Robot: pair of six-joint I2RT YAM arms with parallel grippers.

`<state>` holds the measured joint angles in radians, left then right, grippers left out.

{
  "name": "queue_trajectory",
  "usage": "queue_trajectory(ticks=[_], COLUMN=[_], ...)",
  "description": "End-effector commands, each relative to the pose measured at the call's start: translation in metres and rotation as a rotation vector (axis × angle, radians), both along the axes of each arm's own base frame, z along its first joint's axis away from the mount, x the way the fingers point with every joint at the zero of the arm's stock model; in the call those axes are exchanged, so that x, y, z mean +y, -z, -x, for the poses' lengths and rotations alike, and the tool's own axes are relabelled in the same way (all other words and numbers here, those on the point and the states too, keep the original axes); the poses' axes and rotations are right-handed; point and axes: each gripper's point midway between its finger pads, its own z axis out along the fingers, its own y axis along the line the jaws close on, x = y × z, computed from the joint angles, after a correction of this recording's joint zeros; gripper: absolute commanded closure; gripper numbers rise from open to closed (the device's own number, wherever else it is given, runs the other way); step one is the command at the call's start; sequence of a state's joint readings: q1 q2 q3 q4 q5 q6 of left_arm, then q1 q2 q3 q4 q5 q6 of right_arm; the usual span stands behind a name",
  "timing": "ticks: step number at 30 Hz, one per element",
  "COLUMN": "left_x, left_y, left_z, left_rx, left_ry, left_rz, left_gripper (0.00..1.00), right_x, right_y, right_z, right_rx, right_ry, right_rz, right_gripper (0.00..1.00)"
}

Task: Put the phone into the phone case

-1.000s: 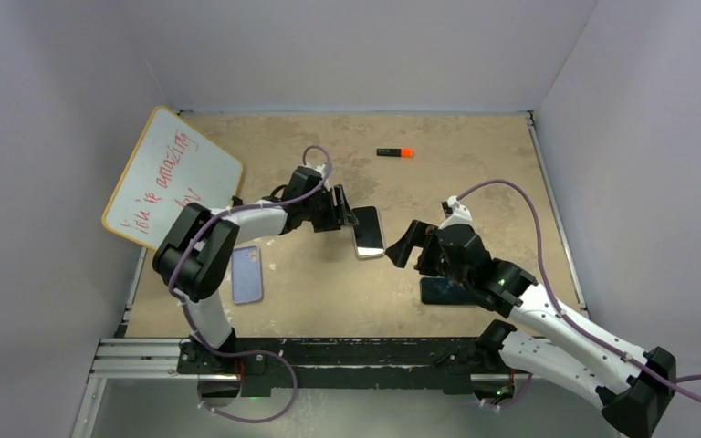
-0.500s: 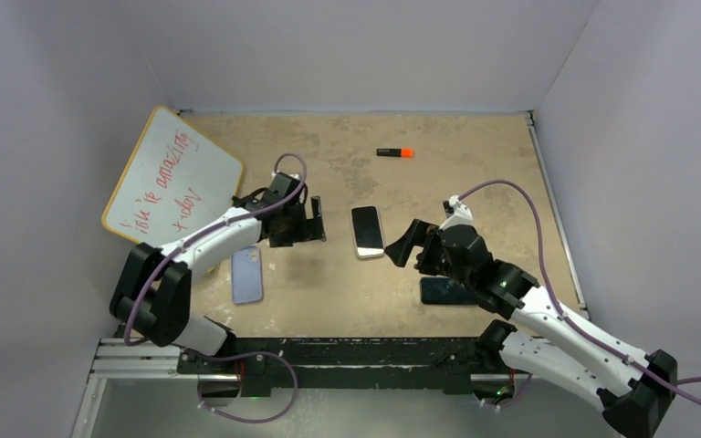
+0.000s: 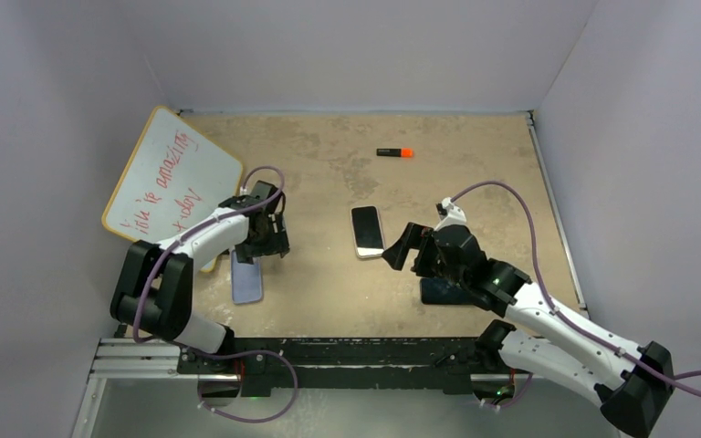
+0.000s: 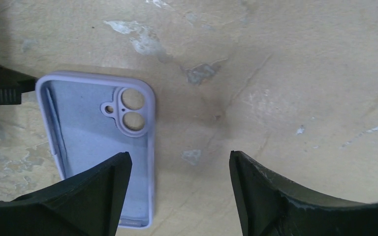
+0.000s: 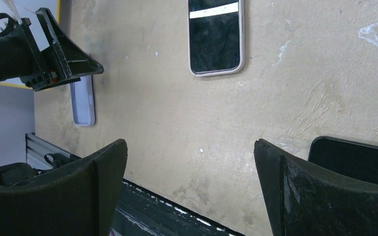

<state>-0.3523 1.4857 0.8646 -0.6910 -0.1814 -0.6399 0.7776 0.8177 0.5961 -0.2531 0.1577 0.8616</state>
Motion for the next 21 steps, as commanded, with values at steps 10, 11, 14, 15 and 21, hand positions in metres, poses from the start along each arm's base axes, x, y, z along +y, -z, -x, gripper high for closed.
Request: queue_trajectory(ticks=[10,11,14,15,21], left_x=[0.012,0.011,0.008,0.006,-0.013], left_y=[0.014,0.014,0.015,0.016,0.008], left_z=[0.000,0.000,0.002,0.003,0.001], left_rx=[0.013,0.013,0.015,0.018,-0.007], left_ry=[0.006,0.007,0.011,0.014,0.038], left_rz=[-0.031,-0.026,-0.009,0.001,0.113], left_gripper=[0.49,0.52,0.56,0.59,0.85], right_x=[-0.003,-0.003,-0.002,-0.001,-0.002], right_y=[-0.014,-0.015,-0.013,-0.012,-0.008], right_z=[-0.004,-0.005,-0.005,-0.004,-0.003], right_rx=[-0.051,-0.051,-0.045,-0.044,-0.019], right_ry=[0.000,0.000,-0.003,-0.005,0.013], right_rz=[-0.004,-0.001,0.001,-0.001,-0.002], right_gripper=[0.01,0.01,0.01,0.01,0.01])
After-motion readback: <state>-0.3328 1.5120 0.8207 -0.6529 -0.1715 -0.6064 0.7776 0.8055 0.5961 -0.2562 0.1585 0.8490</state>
